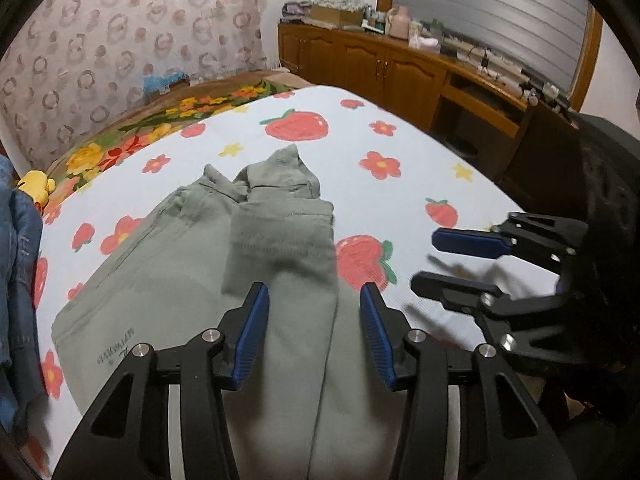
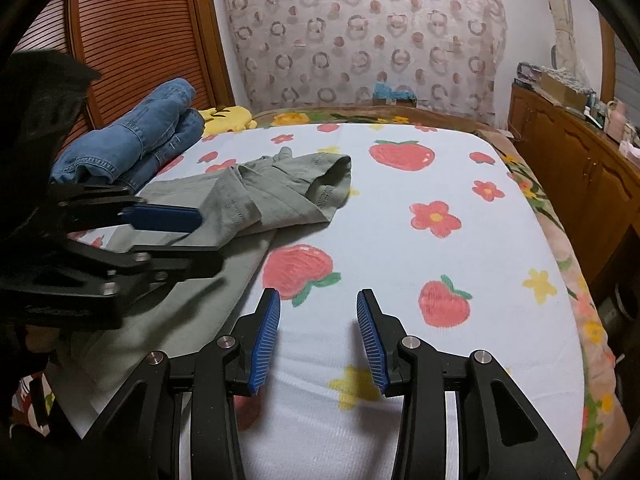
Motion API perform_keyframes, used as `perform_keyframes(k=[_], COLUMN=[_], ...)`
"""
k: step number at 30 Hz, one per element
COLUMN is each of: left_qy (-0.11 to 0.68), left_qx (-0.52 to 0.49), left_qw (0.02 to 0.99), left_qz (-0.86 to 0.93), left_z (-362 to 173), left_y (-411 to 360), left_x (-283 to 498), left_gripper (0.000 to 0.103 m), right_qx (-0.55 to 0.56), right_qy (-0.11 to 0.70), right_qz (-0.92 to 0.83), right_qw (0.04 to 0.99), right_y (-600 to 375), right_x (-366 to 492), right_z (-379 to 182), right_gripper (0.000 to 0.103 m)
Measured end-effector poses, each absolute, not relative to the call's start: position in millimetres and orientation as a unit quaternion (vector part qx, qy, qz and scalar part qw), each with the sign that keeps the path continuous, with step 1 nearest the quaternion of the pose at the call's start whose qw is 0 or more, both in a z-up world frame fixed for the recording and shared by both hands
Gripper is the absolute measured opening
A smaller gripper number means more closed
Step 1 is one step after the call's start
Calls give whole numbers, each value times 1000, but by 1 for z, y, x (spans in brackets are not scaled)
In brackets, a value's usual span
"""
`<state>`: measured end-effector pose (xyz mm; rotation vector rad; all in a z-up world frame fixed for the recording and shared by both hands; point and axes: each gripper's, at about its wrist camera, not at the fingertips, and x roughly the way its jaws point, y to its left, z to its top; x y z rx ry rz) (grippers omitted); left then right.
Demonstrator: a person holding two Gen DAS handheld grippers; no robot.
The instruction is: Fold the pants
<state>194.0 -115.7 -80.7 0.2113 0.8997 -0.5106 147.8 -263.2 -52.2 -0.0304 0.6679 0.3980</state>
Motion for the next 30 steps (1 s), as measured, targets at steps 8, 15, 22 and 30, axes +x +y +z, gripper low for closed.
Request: perform_keyframes(k=[8,15,22,30], left_qy=[435,414,384,371], left_qx=[121,106,86,67], left_qw=[861,875,902,919], left_qz=[-232,-228,-178,-118], left_z=[-84,-64,-33,-28], left_y=[-118,-101,-54,-1], left_x=[205,199,199,202], left_gripper=[30,9,7,7], right_qx=[-17,-16,-16,-19], right_qy=[324,330,332,332], right_qz=[196,199,200,194], right_qw=[925,923,922,923], right_y=[-263,-264,-264,-263], right_x=[148,150,151,152], right_z=[-54,-54,-53,-55], right_gripper=[42,42,42,42])
